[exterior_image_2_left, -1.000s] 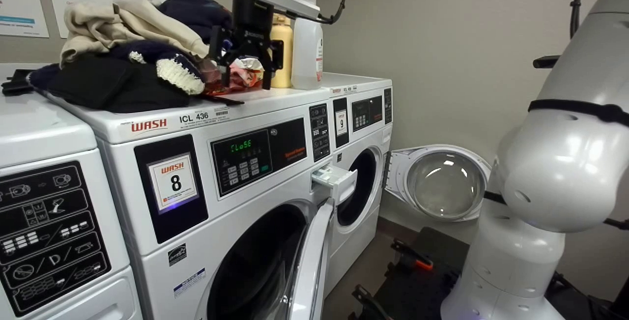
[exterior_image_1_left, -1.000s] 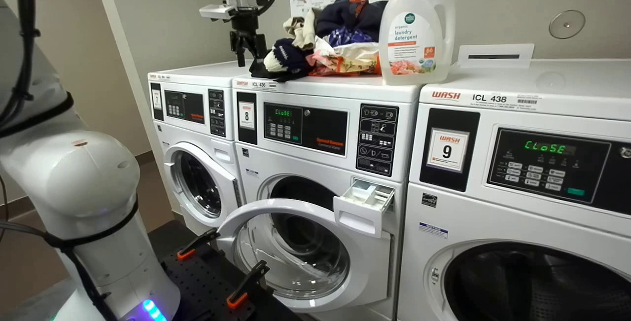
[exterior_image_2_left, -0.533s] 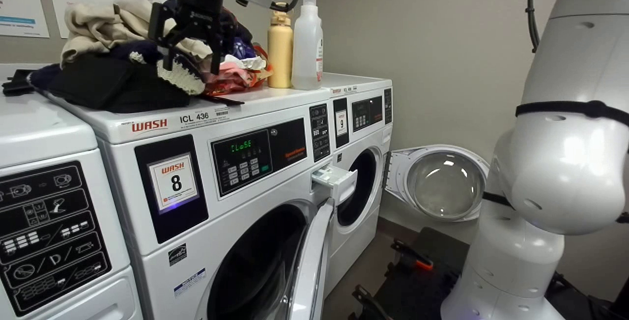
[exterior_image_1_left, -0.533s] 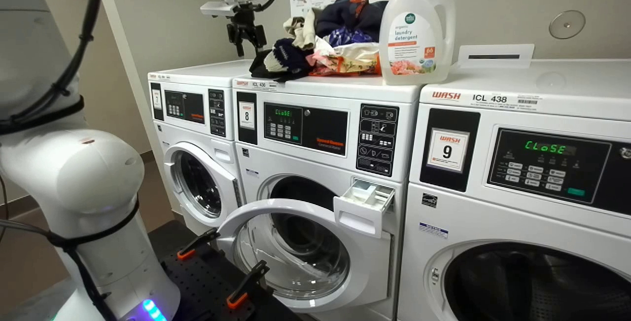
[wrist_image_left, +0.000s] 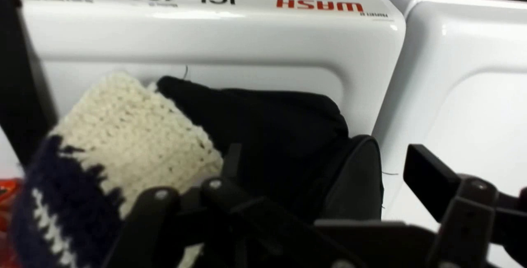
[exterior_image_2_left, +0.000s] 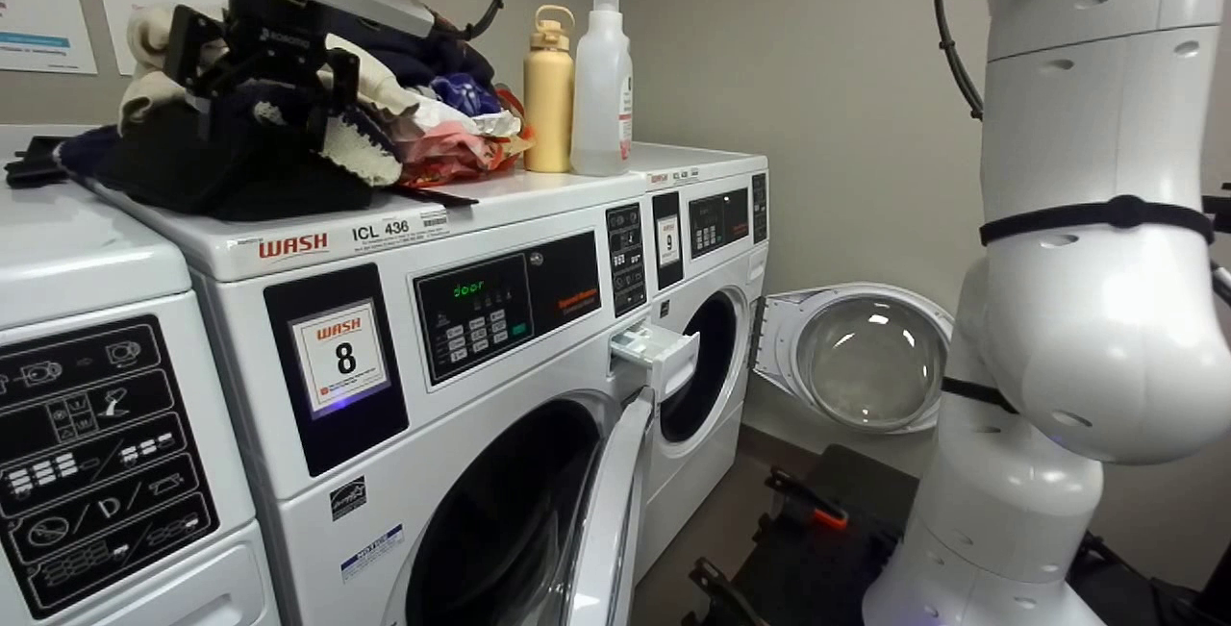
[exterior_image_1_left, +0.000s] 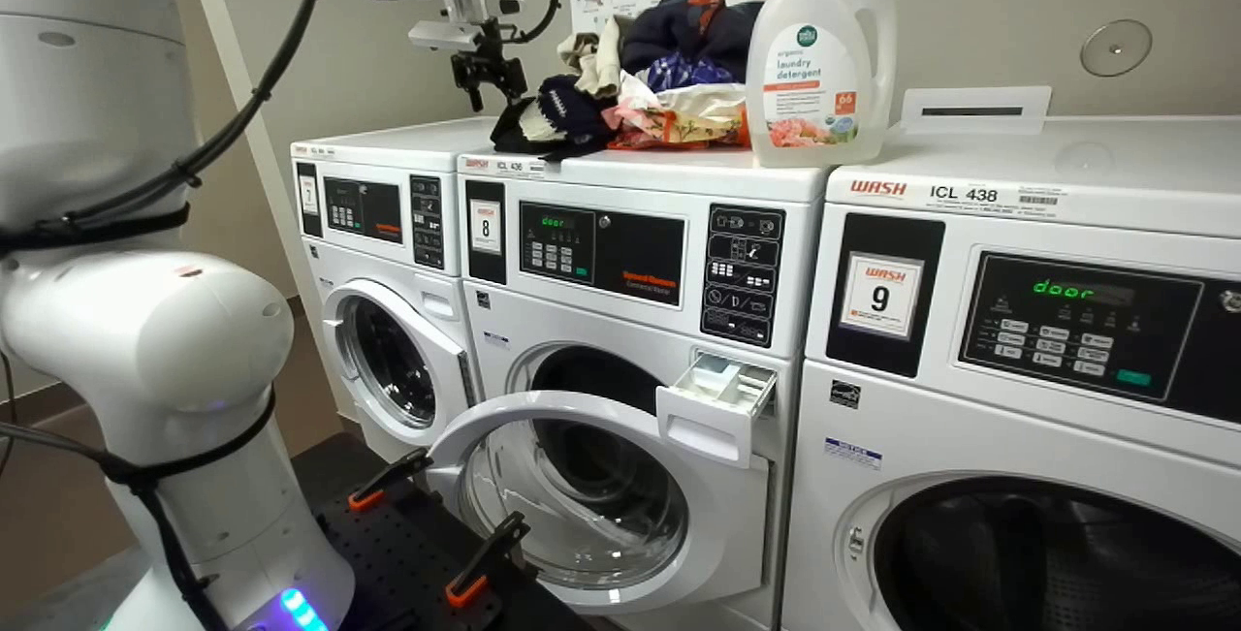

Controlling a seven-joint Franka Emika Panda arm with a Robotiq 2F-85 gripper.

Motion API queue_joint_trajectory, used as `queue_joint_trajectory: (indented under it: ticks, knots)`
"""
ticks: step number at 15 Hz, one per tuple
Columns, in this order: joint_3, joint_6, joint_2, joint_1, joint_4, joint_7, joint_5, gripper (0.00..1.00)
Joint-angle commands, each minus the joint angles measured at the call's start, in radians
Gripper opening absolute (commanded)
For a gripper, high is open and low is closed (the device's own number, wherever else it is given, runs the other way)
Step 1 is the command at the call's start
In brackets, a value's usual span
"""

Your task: Move the black bag to the left

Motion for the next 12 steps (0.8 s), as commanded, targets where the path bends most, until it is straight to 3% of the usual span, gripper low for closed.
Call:
queue_joint_trajectory:
  ticks: [1,12]
  knots:
    - [-0.013,-0.016,0.098,0.049,0.160,0.008,-0.077,1.00]
    - [-0.109,-0.047,0.300,0.169,0.413,0.019,-0.312,1.00]
